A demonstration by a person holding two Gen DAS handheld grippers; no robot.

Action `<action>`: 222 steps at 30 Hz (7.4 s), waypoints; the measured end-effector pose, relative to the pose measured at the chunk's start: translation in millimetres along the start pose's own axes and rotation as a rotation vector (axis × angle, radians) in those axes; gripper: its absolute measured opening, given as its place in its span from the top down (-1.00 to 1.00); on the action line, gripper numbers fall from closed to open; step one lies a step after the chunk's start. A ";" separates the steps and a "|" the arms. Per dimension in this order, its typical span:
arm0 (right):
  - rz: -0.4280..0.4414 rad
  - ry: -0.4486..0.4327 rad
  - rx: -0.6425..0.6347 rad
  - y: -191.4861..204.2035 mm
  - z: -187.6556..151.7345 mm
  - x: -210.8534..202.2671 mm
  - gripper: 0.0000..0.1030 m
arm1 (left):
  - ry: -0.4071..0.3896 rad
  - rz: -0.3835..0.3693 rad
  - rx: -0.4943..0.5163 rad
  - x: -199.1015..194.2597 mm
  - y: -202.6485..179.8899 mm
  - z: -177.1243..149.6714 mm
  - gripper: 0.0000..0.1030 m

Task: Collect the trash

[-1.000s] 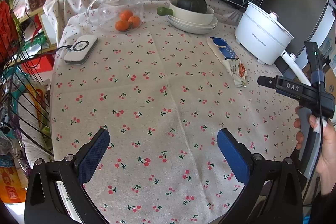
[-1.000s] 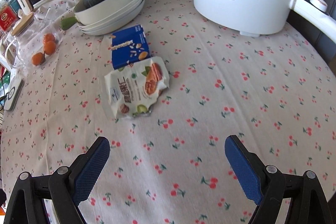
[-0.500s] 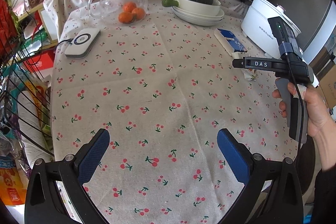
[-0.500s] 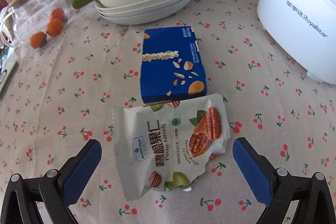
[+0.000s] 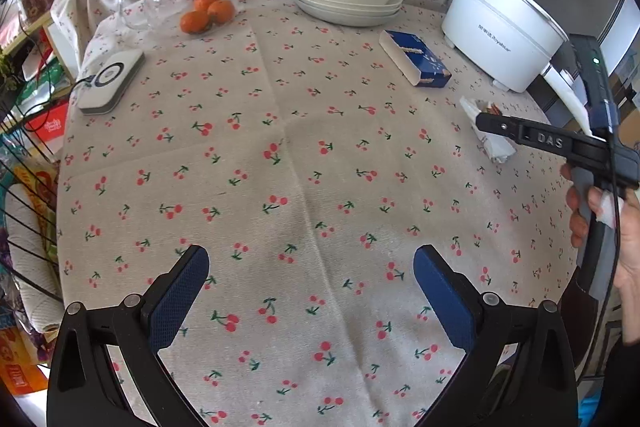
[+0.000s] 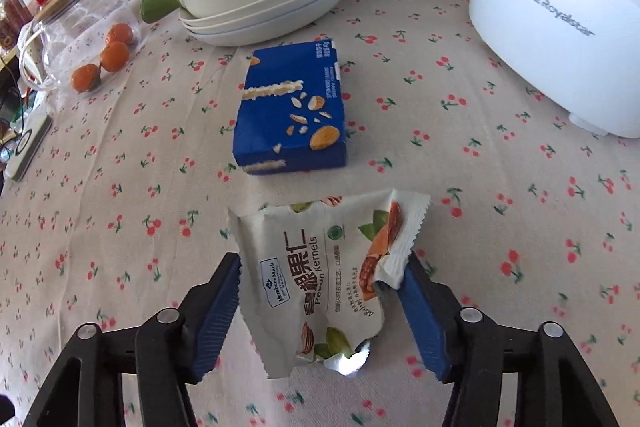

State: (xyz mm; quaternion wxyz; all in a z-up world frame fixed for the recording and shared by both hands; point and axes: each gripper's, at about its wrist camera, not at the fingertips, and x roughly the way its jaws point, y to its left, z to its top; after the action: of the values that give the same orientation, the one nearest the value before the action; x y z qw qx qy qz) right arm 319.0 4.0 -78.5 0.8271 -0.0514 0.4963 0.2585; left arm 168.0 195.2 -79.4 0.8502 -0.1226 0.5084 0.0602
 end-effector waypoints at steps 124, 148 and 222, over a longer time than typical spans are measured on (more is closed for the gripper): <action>-0.213 -0.026 0.579 -164.3 -291.4 -267.0 -0.88 | -0.046 -0.326 0.449 -73.6 -274.1 -133.4 -1.00; -0.407 -0.384 0.276 -1.8 -289.1 -322.7 -0.95 | -0.282 -0.121 0.204 -179.5 -174.1 -185.4 -1.00; -0.455 -0.432 0.224 24.9 -299.4 -332.6 -0.97 | -0.313 -0.100 0.265 -195.7 -175.8 -200.5 -1.00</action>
State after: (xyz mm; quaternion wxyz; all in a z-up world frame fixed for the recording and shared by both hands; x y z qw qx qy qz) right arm -55.1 -202.2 57.4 0.9503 -0.0138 0.3106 0.0157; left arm -55.6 -23.7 27.7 0.9295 -0.0239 0.3667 -0.0314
